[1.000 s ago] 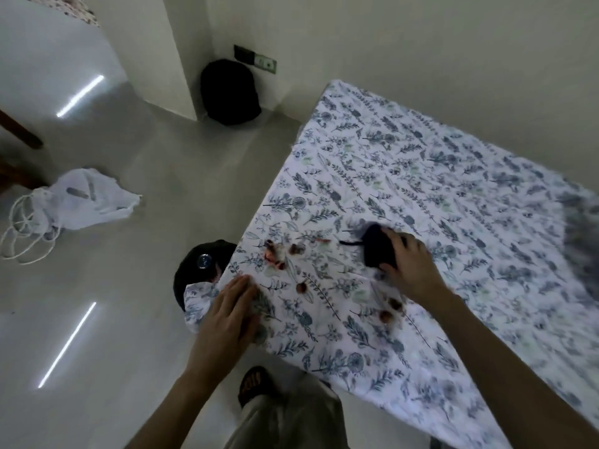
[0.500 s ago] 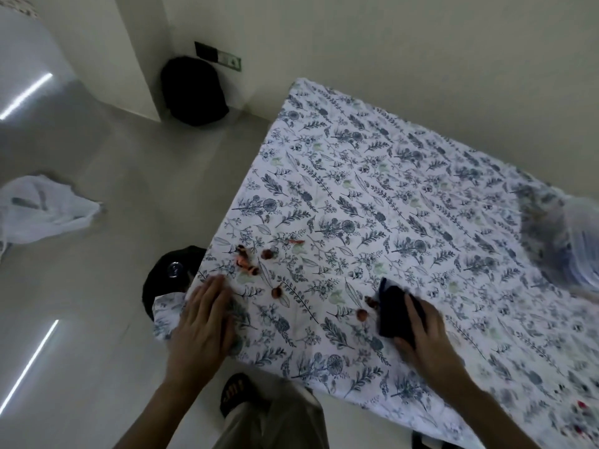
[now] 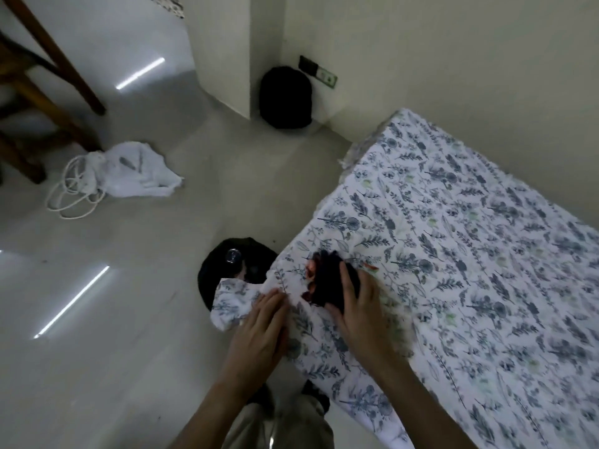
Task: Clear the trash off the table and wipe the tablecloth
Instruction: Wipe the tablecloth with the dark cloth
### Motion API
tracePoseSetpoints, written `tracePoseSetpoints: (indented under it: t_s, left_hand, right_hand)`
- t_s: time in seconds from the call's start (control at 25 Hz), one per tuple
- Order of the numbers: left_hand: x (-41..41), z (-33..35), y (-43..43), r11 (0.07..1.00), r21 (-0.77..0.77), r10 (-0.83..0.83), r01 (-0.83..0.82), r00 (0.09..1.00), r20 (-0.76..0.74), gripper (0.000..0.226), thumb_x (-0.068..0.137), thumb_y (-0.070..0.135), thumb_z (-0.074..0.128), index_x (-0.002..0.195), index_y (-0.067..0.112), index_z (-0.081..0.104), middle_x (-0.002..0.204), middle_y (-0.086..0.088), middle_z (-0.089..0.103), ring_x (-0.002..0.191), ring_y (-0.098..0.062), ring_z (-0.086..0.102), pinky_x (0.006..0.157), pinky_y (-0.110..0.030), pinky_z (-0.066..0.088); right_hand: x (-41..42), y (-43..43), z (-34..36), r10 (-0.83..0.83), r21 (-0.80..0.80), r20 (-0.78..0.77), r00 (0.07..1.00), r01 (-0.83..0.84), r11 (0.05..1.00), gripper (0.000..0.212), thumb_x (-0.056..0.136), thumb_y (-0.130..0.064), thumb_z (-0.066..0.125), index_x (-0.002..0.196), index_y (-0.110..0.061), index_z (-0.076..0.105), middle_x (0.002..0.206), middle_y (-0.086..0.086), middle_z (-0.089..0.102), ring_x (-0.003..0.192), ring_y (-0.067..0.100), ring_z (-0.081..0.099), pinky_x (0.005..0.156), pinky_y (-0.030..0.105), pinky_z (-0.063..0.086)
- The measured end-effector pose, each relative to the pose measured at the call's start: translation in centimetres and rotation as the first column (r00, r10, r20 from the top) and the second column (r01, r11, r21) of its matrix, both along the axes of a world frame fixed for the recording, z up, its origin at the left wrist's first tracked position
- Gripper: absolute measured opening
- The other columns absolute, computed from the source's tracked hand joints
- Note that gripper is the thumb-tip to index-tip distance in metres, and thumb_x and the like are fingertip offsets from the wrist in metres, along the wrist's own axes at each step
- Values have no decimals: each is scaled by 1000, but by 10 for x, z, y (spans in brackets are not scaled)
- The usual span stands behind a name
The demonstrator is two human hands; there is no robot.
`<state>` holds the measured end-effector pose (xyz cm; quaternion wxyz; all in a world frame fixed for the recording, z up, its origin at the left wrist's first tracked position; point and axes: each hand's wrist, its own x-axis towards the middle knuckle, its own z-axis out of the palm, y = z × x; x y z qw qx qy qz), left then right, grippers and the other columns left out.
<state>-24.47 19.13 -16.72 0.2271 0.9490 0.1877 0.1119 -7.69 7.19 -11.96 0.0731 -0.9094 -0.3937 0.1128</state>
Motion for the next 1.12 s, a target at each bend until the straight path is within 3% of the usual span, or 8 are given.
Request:
tracePoseSetpoints:
  t_s: [0.16,0.28,0.52,0.68,0.84,0.92,1.12]
  left_hand:
    - [-13,1,-3,1000,-2,19,-19,1000,10,39,95,29,45,127,8,50,134,-13,54,133,-25,41,107,-39,43]
    - [-16,2,-3,1000,2,9,-9,1000,7,37,95,28,43,124,7,54,130,-13,57,129,-27,48,103,-38,47]
    - [-12,5,7,999,21,-36,36,999,34,35,92,28,47,117,7,59,125,-12,55,118,-24,51,93,-38,53]
    - [-2,2,20,996,42,-79,78,997,18,47,91,28,47,130,3,50,138,-15,49,129,-26,42,108,-33,35]
    - [-5,3,22,995,10,-100,100,995,-17,50,95,30,38,137,4,42,145,-13,43,137,-25,34,117,-29,19]
    - [-5,4,21,996,-24,-85,84,996,-24,50,97,32,34,138,5,41,146,-12,42,139,-25,34,117,-31,20]
    - [-3,4,15,997,-53,-58,56,997,-41,52,100,36,25,138,5,42,147,-11,42,140,-23,30,118,-30,16]
  right_hand:
    - [-5,69,-3,171,16,13,985,-171,985,74,92,-49,42,149,-21,4,144,16,19,133,40,27,106,52,38]
    - [-6,95,-2,123,29,4,992,-123,992,75,92,-40,50,149,-20,5,144,20,25,132,37,27,108,48,35]
    - [2,-9,2,94,28,67,993,-96,995,77,85,-34,63,148,-20,19,136,21,41,122,37,43,96,49,47]
    - [8,-123,4,-153,-30,156,976,159,987,61,94,-43,40,144,-11,28,127,25,47,111,41,48,88,52,50]
    - [46,-148,7,-456,-67,171,873,472,879,63,89,-26,58,141,-6,29,117,36,48,100,52,48,80,62,49]
    - [70,-121,7,-459,-70,169,872,475,877,62,92,-29,53,143,-4,27,122,37,45,106,53,45,86,62,47]
    - [66,-1,6,-265,-3,73,961,266,964,72,91,-41,52,148,-14,14,143,25,32,126,41,33,103,55,39]
